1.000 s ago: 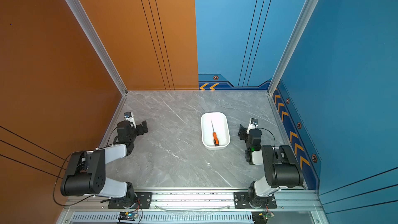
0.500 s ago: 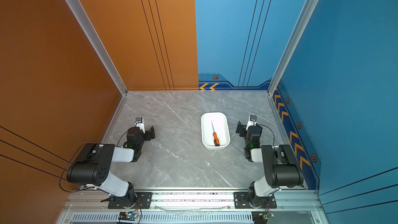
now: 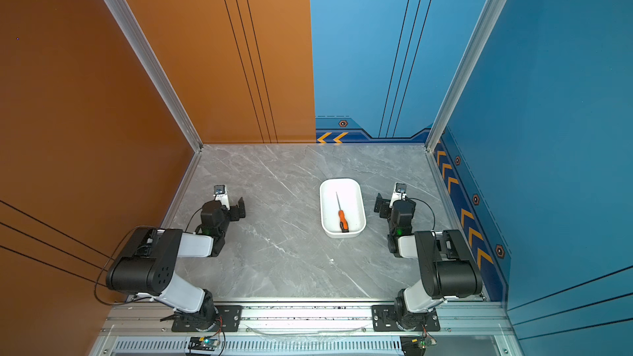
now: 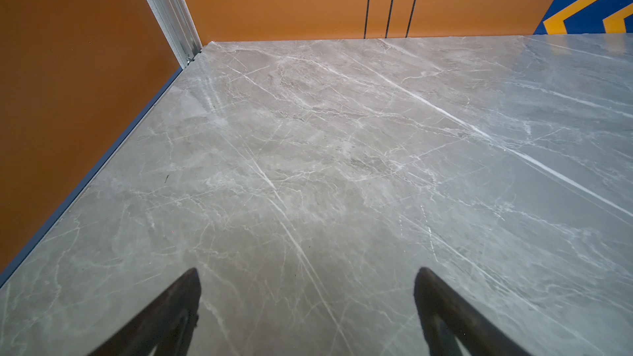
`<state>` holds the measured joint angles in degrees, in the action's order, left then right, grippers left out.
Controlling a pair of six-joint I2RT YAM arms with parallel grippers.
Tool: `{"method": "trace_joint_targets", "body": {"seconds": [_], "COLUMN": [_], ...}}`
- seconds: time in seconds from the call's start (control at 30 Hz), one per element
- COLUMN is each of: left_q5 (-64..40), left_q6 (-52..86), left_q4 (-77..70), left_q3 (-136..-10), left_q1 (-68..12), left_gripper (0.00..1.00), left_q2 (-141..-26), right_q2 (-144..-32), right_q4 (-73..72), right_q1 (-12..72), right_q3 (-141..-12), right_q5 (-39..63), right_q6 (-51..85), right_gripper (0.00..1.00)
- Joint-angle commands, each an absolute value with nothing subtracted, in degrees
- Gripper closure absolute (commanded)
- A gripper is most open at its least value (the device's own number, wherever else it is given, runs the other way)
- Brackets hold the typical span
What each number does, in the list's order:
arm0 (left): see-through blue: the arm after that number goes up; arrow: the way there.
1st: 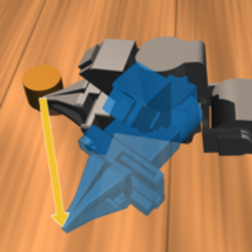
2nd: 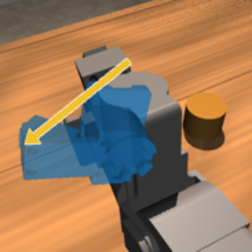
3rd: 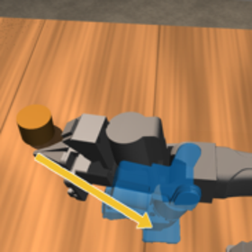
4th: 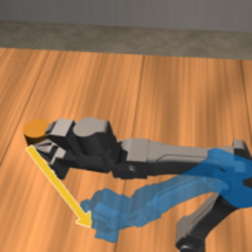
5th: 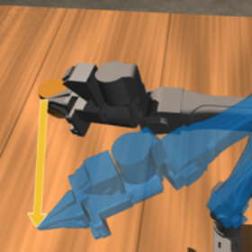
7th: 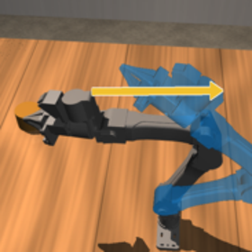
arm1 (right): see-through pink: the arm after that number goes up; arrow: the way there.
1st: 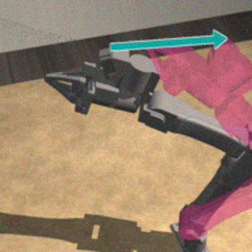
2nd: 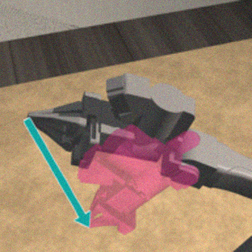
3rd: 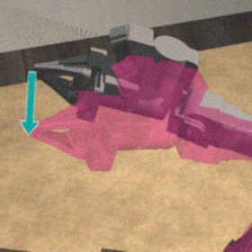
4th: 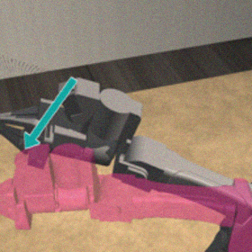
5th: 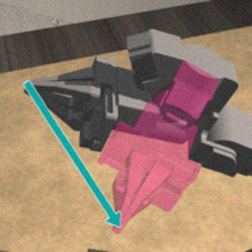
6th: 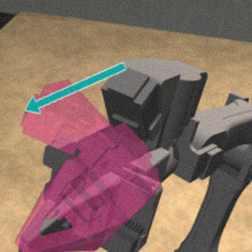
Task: Put the screwdriver in the bin
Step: Reset both arms
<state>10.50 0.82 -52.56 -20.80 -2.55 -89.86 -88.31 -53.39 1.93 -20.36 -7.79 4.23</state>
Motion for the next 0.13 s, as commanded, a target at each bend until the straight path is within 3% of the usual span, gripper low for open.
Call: {"method": "trace_joint_targets", "body": {"seconds": [0.0, 0.1], "left_q5": [11.4, 11.5], "left_q6": [0.1, 0.1], "left_q4": [-53.4, -53.5], "left_q3": [-21.6, -21.5], "left_q1": [-2.1, -2.1], "left_gripper": [0.02, 0.02], "left_q2": [-89.7, -89.6], "right_q2": [-88.7, -88.6], "right_q4": [-52.0, -52.0], "right_q1": [2.0, 2.0], "right_q3": [-21.5, -21.4], "right_q5": [-8.1, -8.1], "right_q6": [3.3, 3.3], "right_gripper": [0.00, 0.00]}}
